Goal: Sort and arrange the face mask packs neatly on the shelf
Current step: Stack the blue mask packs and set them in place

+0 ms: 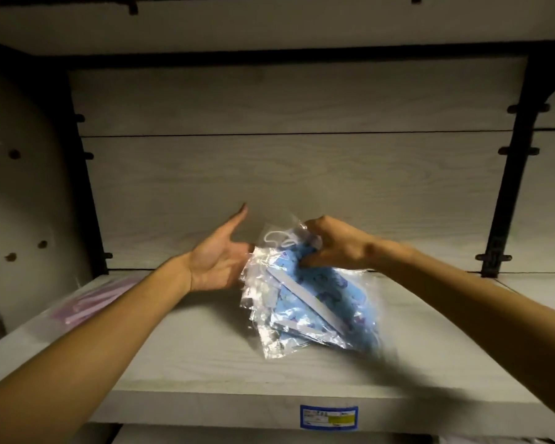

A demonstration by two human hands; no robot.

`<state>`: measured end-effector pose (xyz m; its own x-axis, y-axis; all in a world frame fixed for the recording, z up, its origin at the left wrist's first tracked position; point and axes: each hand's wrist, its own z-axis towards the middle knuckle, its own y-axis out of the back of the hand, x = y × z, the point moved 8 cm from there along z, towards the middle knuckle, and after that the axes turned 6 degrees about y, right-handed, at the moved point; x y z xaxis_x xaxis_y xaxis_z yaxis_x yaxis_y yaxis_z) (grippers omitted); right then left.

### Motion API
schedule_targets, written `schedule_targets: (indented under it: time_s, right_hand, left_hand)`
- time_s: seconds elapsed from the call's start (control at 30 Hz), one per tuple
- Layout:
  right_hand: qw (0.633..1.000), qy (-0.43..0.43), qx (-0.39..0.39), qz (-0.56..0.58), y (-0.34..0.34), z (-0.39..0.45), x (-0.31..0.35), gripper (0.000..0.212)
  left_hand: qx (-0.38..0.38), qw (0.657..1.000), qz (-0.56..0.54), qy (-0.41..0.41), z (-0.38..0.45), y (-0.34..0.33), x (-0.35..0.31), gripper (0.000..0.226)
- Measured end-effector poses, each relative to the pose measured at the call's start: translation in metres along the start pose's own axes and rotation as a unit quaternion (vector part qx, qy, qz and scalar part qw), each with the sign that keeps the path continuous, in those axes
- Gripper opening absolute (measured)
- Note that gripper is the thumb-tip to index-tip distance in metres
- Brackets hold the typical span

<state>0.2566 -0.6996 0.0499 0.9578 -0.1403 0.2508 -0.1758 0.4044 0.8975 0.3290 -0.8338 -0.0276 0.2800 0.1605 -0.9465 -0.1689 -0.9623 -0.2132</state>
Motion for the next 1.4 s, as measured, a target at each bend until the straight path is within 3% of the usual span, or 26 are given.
schedule_targets:
  time_s: [0.07,0.17,0.33,0.47,0.63,0.83,0.87,0.97,1.0,1.1,1.27,1.4]
  right_hand:
    - [1.0,-0.005,0.016,-0.002,-0.011,0.0,-0.005,0.029]
    - [0.999,-0.01,0.039,-0.02,-0.022,-0.001,-0.008,0.03]
    - [0.998,-0.039,0.016,-0.055,-0.002,-0.009,-0.008,0.056]
    - [0.992,-0.122,0.019,-0.027,0.037,-0.036,-0.032,0.082]
    - [0.984,-0.169,0.035,0.047,0.041,-0.071,-0.062,0.057]
    - [0.965,-0.188,-0.035,0.178,0.013,-0.09,-0.083,0.079]
    - [0.959,-0.193,-0.037,0.206,0.01,-0.092,-0.085,0.076]
    - [0.96,-0.166,-0.068,0.215,0.01,-0.093,-0.082,0.028]
    - [0.96,-0.155,-0.089,0.218,0.014,-0.093,-0.079,0.021]
    - [0.952,-0.143,-0.172,0.209,0.043,-0.092,-0.073,0.025]
    - [0.928,-0.05,-0.312,0.199,0.096,-0.093,-0.055,0.02]
    - [0.95,-0.1,-0.255,0.146,0.049,-0.111,-0.073,0.02]
  left_hand:
    - [0.005,0.999,0.027,-0.024,-0.004,-0.006,0.003,0.083]
    - [-0.098,0.985,0.134,-0.047,-0.002,-0.004,0.01,0.059]
    - [-0.244,0.94,0.216,-0.104,0.004,0.0,-0.003,0.038]
    - [-0.262,0.923,0.214,-0.181,-0.003,0.0,-0.027,0.043]
    - [-0.269,0.916,0.2,-0.219,-0.005,-0.009,-0.029,0.053]
    - [-0.266,0.934,0.099,-0.219,-0.001,-0.011,-0.018,0.057]
    - [-0.256,0.939,0.087,-0.215,0.0,-0.012,-0.018,0.058]
    - [-0.235,0.946,0.075,-0.211,0.001,-0.017,-0.021,0.054]
    - [-0.236,0.945,0.065,-0.216,0.0,-0.019,-0.023,0.049]
    - [-0.241,0.935,0.037,-0.258,-0.003,-0.026,-0.038,0.046]
    - [-0.246,0.906,0.051,-0.341,-0.007,-0.035,-0.057,0.061]
    - [-0.27,0.93,0.077,-0.236,0.01,-0.038,0.004,0.059]
